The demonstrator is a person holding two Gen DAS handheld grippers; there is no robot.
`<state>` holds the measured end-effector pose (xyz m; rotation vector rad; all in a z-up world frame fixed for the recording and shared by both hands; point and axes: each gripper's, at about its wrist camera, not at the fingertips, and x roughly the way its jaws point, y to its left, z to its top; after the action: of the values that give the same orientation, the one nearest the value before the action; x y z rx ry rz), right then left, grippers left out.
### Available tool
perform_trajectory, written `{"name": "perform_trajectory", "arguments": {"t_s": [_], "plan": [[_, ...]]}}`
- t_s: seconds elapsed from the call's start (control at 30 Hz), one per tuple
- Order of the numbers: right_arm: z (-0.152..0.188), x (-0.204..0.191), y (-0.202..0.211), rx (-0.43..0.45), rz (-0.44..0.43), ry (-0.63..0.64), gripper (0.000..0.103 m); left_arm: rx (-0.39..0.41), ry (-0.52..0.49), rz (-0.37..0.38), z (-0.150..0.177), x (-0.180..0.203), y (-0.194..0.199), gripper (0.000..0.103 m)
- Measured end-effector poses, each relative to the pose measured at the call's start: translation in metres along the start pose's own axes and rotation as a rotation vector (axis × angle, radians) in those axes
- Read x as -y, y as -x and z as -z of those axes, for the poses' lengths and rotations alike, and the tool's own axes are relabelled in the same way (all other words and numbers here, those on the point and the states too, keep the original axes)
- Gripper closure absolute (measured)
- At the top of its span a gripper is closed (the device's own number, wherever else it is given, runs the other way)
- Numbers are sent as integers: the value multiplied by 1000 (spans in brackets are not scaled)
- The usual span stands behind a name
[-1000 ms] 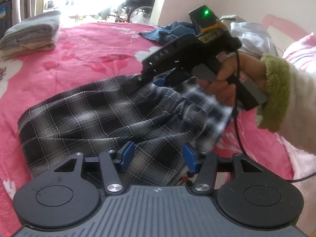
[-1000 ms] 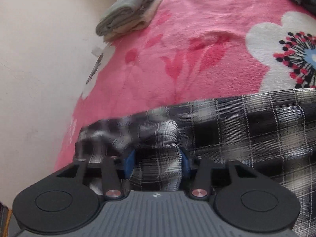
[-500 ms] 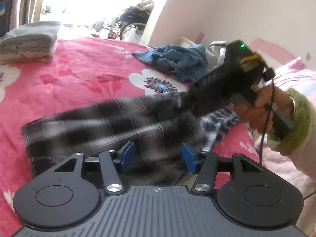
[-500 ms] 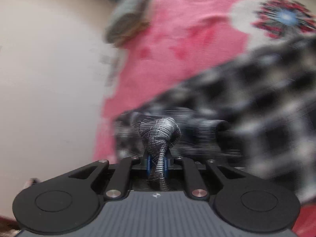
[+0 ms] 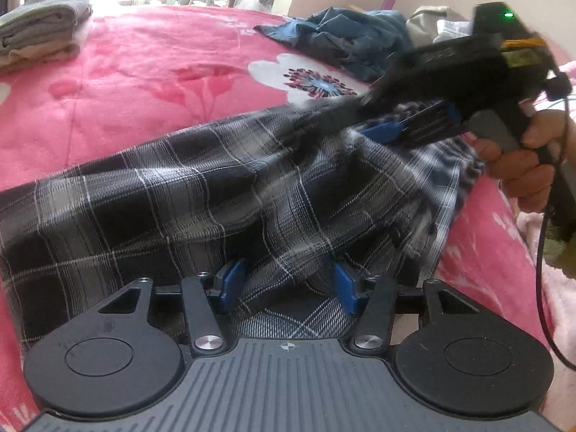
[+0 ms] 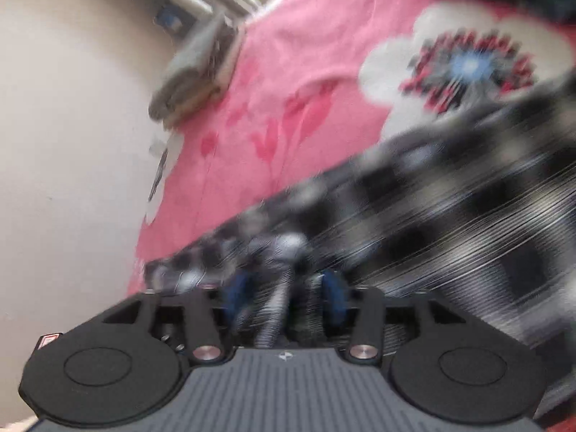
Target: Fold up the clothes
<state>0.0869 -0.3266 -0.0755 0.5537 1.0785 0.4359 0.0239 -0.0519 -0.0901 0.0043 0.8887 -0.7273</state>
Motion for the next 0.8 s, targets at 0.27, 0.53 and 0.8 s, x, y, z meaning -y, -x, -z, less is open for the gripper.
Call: {"name": "perform_trajectory", "arguments": {"t_s": [0.27, 0.53, 0.8], "plan": [[19, 37, -6, -39, -88, -146, 31, -40, -6, -38, 10, 1, -14, 50], [34, 59, -5, -88, -242, -281, 21, -38, -37, -58, 13, 7, -17, 49], [18, 26, -32, -175, -197, -155, 7, -35, -42, -58, 13, 6, -20, 49]]}}
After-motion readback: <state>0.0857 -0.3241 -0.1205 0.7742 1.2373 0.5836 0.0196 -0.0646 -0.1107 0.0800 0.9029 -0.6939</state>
